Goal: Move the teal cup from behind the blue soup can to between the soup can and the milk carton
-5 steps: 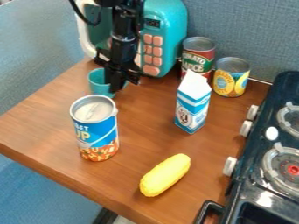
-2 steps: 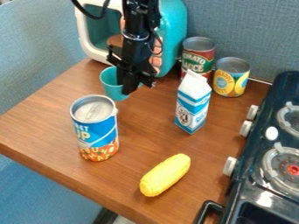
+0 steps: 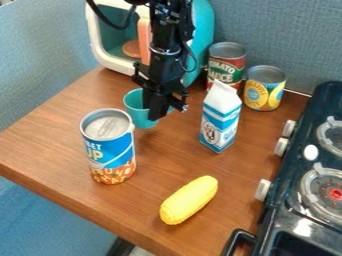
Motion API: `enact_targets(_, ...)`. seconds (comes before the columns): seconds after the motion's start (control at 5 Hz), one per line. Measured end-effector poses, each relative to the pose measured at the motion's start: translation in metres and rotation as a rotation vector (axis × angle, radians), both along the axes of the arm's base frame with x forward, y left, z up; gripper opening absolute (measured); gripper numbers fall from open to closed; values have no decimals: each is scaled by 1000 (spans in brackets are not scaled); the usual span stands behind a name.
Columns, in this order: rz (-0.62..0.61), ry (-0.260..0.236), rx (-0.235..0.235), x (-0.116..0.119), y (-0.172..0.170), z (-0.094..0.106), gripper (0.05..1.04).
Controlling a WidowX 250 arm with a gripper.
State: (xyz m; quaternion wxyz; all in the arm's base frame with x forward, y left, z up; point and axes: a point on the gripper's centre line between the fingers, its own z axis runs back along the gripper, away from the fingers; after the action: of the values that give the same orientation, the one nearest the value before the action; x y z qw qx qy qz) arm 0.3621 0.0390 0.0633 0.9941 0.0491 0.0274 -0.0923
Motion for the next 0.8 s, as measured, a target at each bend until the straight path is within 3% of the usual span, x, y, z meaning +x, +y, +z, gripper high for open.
enact_targets(0.2, -27, 0, -28, 1, -5, 3, 97)
enact_targets(0.6, -33, -5, -25, 8, -4, 0, 97)
enact_targets(0.8, -32, 1, -17, 14, -2, -11, 97)
